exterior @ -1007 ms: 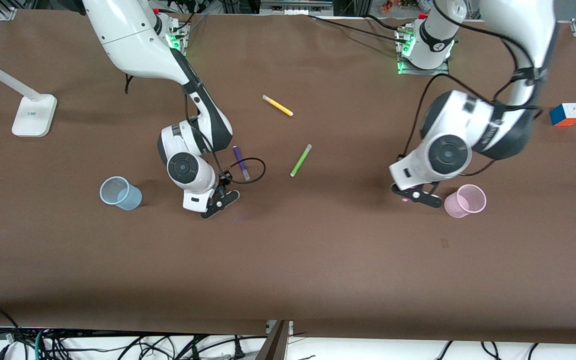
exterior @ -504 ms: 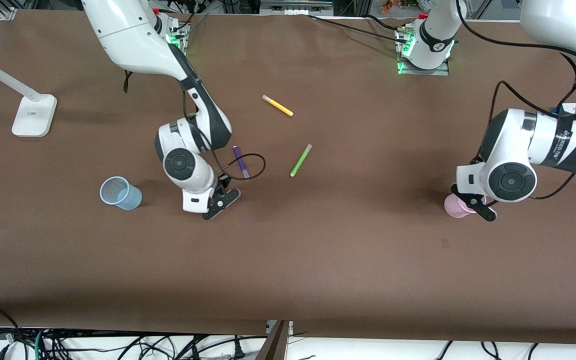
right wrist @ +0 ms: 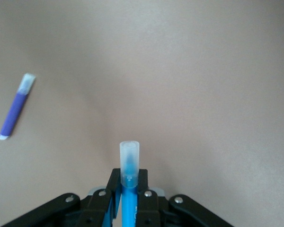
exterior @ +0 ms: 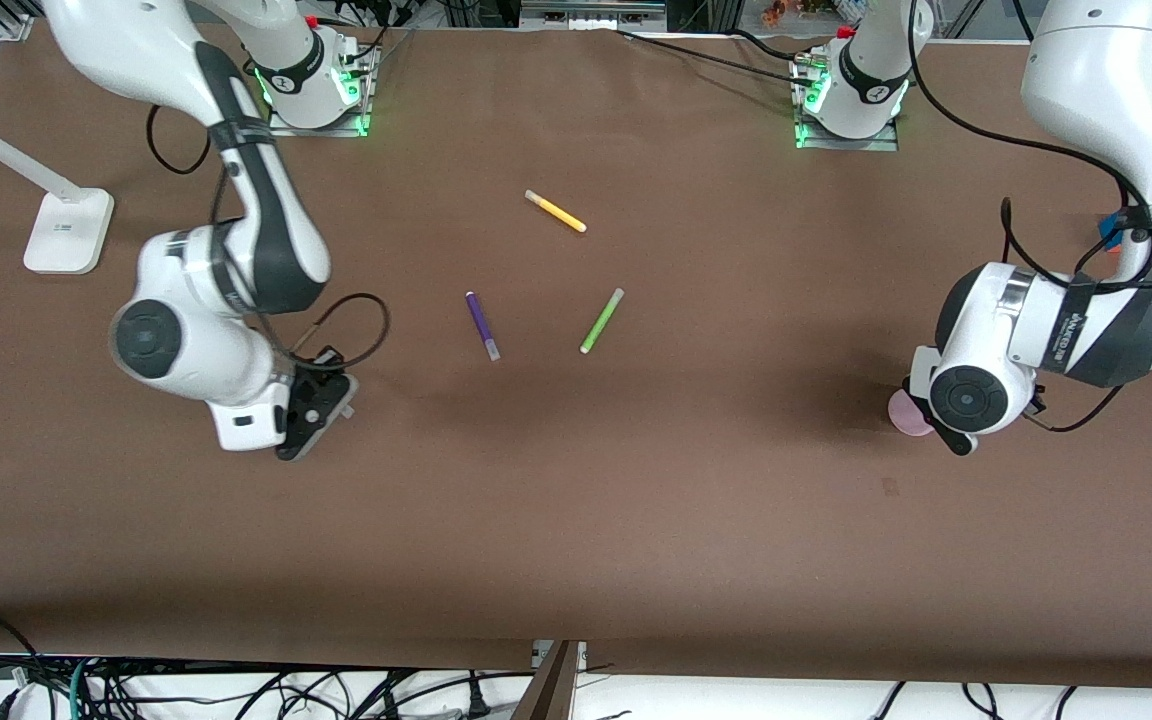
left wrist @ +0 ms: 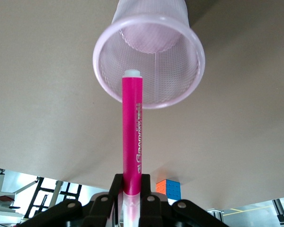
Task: Place pink and blue markers in matching cups
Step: 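Drop the pink marker into the pink cup while the right gripper reaches blue cup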
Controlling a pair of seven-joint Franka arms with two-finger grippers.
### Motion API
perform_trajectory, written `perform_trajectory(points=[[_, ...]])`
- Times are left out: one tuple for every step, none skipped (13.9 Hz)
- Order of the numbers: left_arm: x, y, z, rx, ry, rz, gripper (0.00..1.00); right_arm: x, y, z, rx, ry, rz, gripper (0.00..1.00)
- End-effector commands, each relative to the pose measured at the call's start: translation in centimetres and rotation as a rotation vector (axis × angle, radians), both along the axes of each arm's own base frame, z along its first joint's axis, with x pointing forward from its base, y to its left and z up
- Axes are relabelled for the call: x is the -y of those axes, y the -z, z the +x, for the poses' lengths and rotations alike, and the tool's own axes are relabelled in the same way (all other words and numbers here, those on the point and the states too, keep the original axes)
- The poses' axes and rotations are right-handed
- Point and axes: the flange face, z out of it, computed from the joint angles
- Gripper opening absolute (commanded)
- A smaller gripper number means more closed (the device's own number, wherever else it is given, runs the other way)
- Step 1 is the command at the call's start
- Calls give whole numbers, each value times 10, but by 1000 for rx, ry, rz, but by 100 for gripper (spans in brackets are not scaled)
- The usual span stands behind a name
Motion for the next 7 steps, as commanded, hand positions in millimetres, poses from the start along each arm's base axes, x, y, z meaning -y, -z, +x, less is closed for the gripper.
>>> perform_trajectory(points=[[2, -1, 17, -25, 18, 38, 0, 36, -14, 6, 6, -75, 136, 0], [13, 3, 15, -36, 30, 43, 1, 45, -18, 7, 22, -114, 173, 0], [21, 9, 14, -46, 38, 48, 20, 56, -20, 6, 13, -135, 208, 0], [29, 11, 12, -55, 46, 50, 46, 70, -20, 4, -5, -143, 243, 0], [29, 10, 12, -52, 43, 50, 99, 85, -20, 4, 1, -158, 271, 0], [30, 4, 13, -43, 40, 48, 100, 94, -20, 5, 14, -192, 298, 0], [31, 2, 13, -39, 35, 41, 100, 112, -19, 5, 28, -206, 331, 0]])
